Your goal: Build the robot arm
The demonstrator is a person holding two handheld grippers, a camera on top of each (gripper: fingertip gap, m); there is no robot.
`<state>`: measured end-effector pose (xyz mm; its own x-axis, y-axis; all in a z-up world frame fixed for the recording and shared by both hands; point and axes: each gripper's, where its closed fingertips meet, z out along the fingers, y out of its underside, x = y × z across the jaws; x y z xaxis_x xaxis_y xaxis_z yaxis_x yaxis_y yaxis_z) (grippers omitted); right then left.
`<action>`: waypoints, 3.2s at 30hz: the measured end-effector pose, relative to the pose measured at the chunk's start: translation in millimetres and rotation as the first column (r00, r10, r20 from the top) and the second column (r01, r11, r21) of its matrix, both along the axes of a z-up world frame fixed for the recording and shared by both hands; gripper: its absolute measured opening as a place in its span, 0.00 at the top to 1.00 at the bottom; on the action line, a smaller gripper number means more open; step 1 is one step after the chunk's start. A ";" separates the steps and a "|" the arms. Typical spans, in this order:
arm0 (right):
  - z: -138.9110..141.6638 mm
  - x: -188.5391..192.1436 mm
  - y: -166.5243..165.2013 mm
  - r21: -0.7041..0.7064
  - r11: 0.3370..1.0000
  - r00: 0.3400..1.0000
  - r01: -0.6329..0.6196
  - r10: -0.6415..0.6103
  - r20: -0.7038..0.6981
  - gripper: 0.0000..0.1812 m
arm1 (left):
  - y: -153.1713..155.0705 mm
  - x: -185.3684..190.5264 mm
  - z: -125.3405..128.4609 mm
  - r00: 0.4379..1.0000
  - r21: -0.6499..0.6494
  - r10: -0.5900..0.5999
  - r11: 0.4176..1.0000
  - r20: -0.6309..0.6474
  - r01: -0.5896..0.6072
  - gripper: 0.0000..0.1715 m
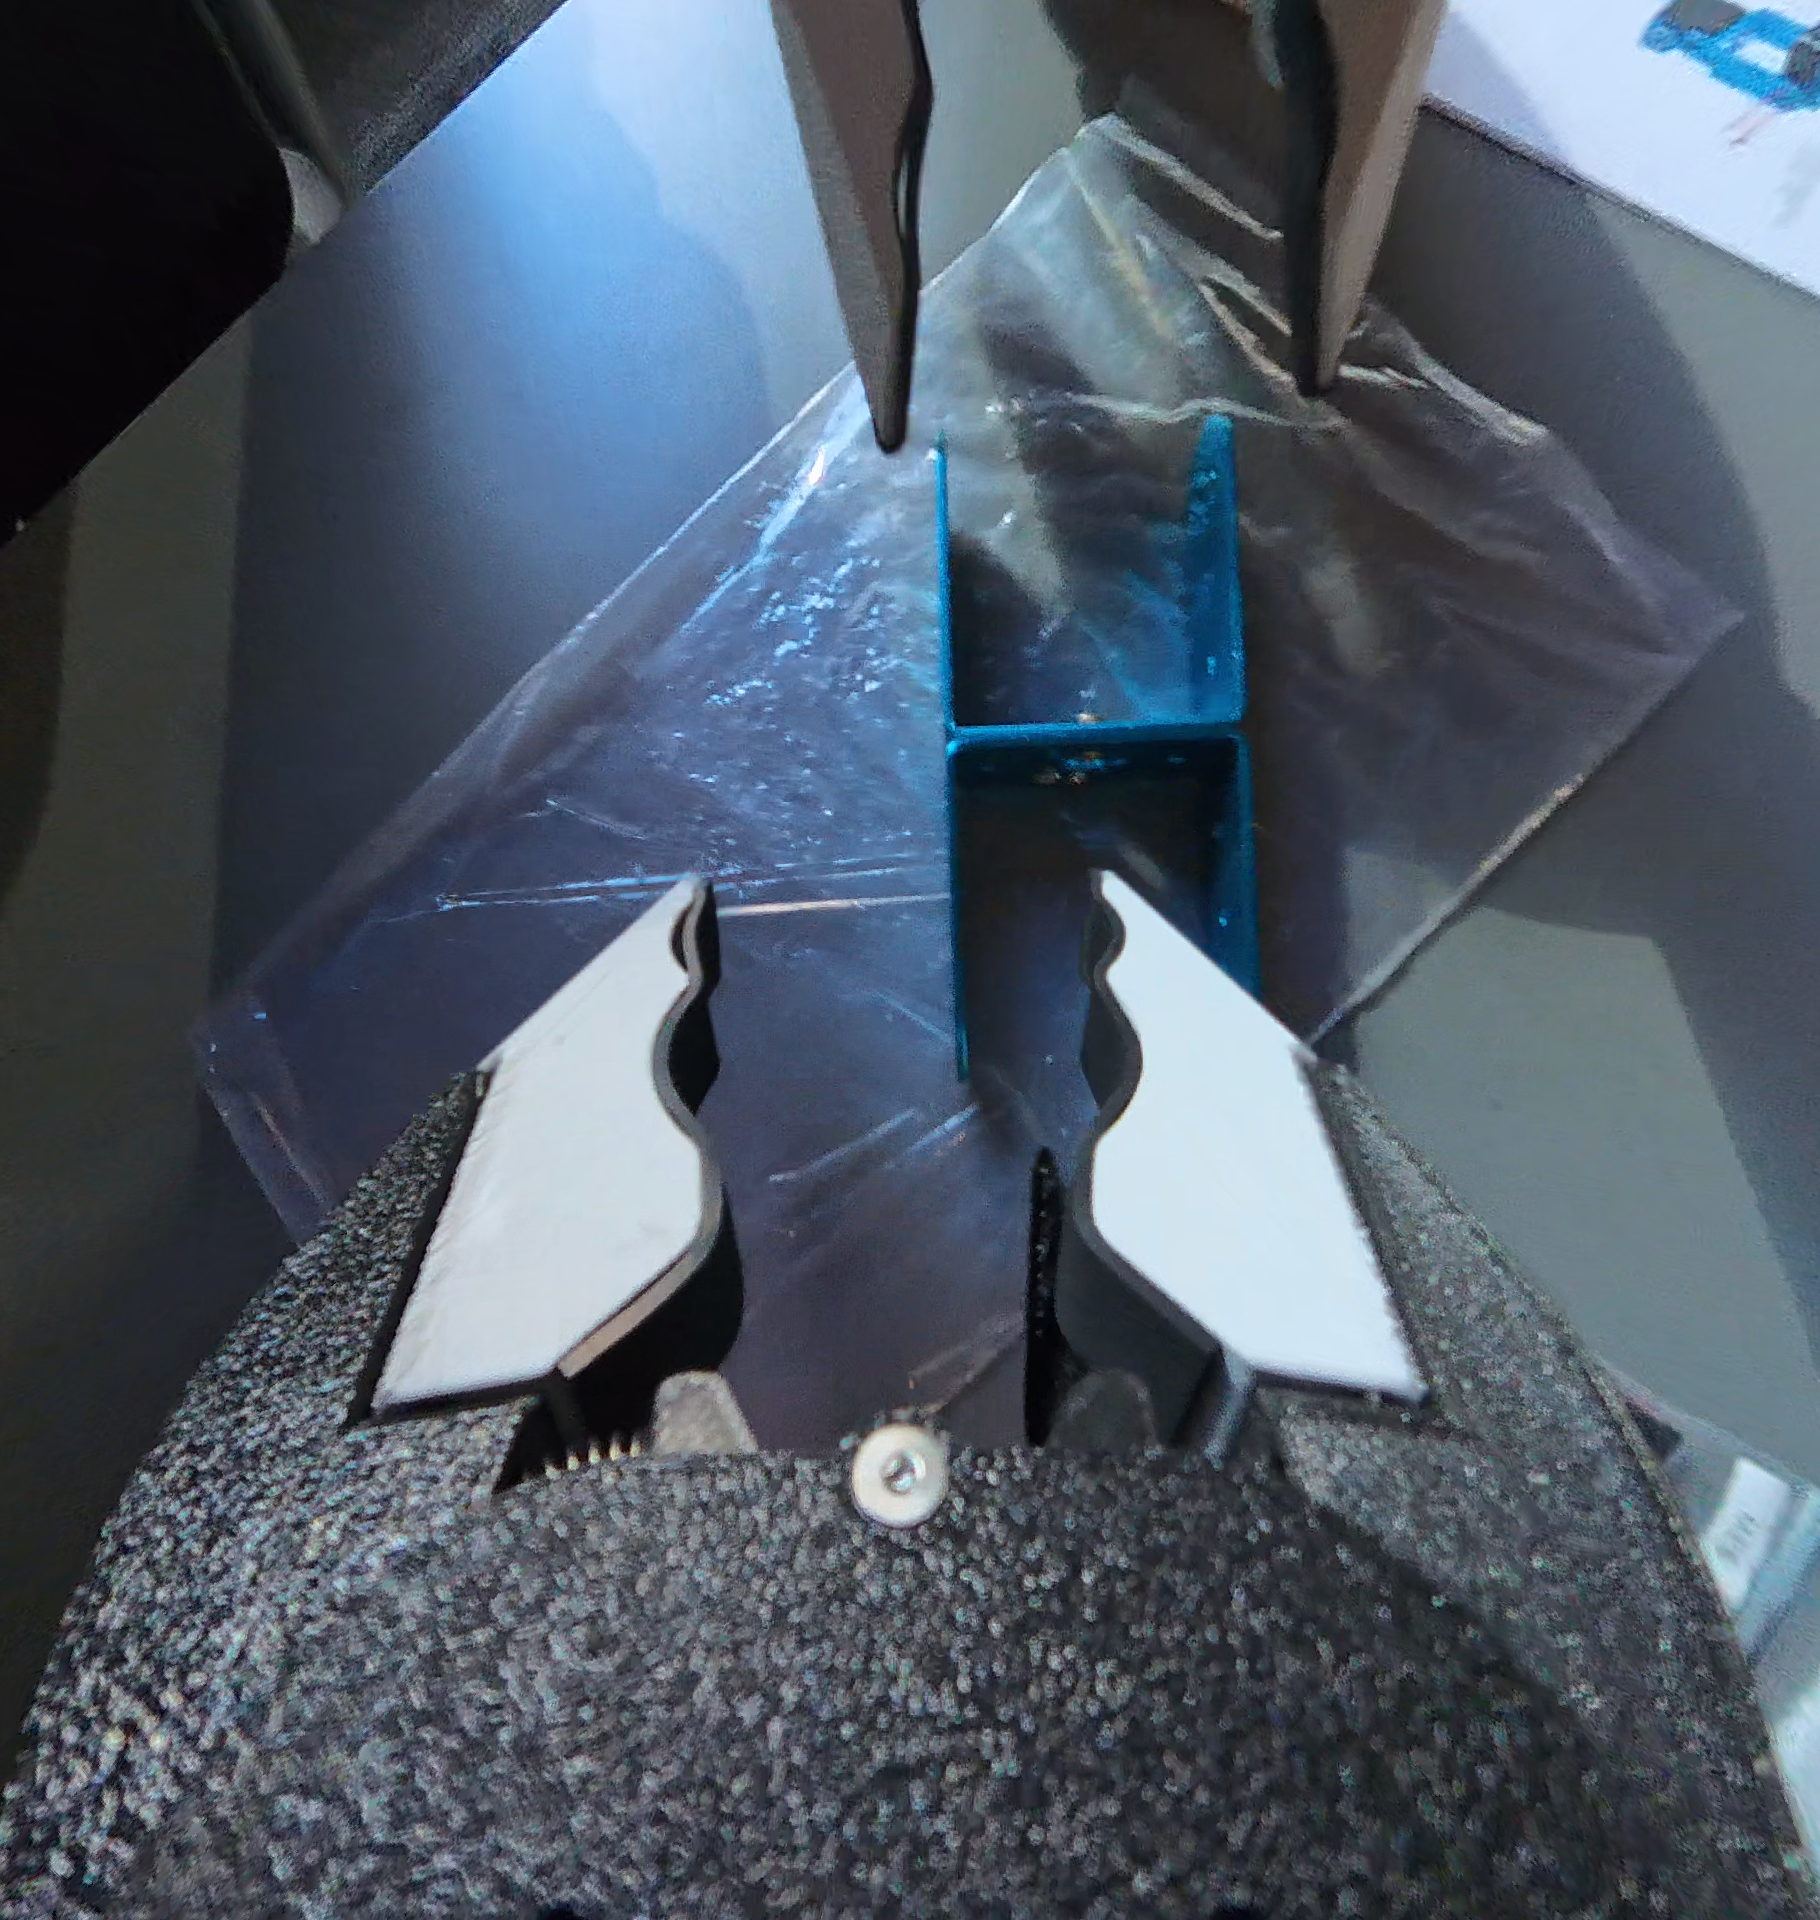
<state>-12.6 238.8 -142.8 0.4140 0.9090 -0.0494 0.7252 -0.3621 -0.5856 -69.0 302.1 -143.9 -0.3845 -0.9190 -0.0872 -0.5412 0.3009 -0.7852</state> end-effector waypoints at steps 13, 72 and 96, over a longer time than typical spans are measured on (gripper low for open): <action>-14.0 -21.8 2.4 -0.052 0.998 0.999 -0.039 0.039 -0.006 0.63 | -6.5 3.3 -11.6 0.998 0.064 -0.025 0.998 -0.056 0.029 0.65; 25.6 21.7 3.9 -0.136 0.991 0.947 0.001 -0.045 -0.317 0.74 | 179.6 85.4 -18.4 0.836 0.257 0.012 0.954 -0.549 0.155 0.88; 29.1 16.5 8.9 -0.097 0.995 0.963 0.030 -0.055 -0.265 0.76 | 51.1 -4.6 5.9 0.974 0.053 -0.146 0.986 -0.175 0.157 1.00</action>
<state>3.9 247.7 -113.7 0.4127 0.8773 -0.2450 0.5295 -0.4500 -0.7192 -73.6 353.2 -138.0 -0.5333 -0.8433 -0.0667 -0.6093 0.4376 -0.6612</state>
